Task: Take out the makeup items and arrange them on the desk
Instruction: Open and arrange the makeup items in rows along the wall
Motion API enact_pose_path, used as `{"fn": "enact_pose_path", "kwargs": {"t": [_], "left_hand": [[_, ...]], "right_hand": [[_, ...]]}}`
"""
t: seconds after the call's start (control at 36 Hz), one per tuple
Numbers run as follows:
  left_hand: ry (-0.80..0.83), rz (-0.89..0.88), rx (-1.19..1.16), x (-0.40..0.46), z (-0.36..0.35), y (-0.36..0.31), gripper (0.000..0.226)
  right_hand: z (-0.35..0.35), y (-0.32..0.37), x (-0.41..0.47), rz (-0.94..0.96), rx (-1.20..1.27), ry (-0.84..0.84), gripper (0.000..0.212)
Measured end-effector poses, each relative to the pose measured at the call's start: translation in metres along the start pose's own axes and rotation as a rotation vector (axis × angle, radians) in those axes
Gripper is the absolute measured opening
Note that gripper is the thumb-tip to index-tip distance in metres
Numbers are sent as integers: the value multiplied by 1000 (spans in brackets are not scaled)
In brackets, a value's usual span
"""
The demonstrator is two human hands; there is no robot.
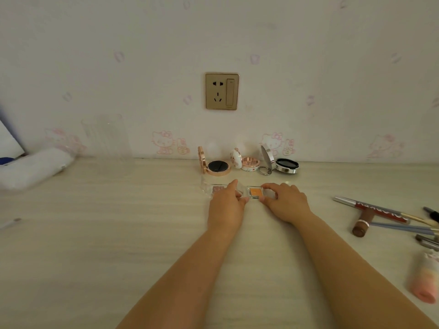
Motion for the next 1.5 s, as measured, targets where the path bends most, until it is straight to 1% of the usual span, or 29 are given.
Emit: {"fn": "enact_pose_path", "kwargs": {"t": [0.19, 0.28, 0.39, 0.64, 0.72, 0.81, 0.92, 1.0, 1.19, 1.31, 1.39, 1.5], "left_hand": [[56, 2, 100, 3, -3, 1, 56], [74, -5, 125, 3, -5, 2, 54], [130, -24, 191, 5, -8, 2, 60], [143, -16, 178, 6, -9, 5, 64], [102, -9, 132, 3, -8, 5, 68], [34, -21, 56, -3, -3, 3, 68], [-119, -49, -69, -14, 12, -6, 60], [-177, -22, -58, -23, 20, -10, 51], [-137, -106, 57, -51, 9, -37, 37], [-36, -188, 83, -66, -15, -65, 33], [37, -244, 69, -75, -39, -90, 30], [93, -298, 42, -82, -67, -123, 27]], "right_hand": [[1, 2, -1, -50, -49, -7, 45], [-2, 4, -3, -64, -71, 3, 46], [-2, 7, -4, -85, -99, 2, 47], [-1, 8, -6, -88, -114, 8, 48], [1, 7, -9, -84, -77, 4, 49], [0, 3, -14, -88, 20, 24, 48], [4, -2, -33, -75, 129, 27, 41], [8, -10, -54, -62, 198, 36, 37], [20, -36, -98, -35, 398, 61, 32], [27, -54, -118, -37, 478, 52, 30], [33, -67, -131, -36, 488, -1, 27], [49, -97, -150, -55, 440, -159, 27]]}}
Point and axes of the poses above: each hand's wrist, its own x-axis towards the middle knuckle, its own z-axis out of the back of the hand, y = z × x, the point moved 5 cm from there along x, towards the middle knuckle, and after that the axes turned 13 degrees about -z, right-handed, at the moved point
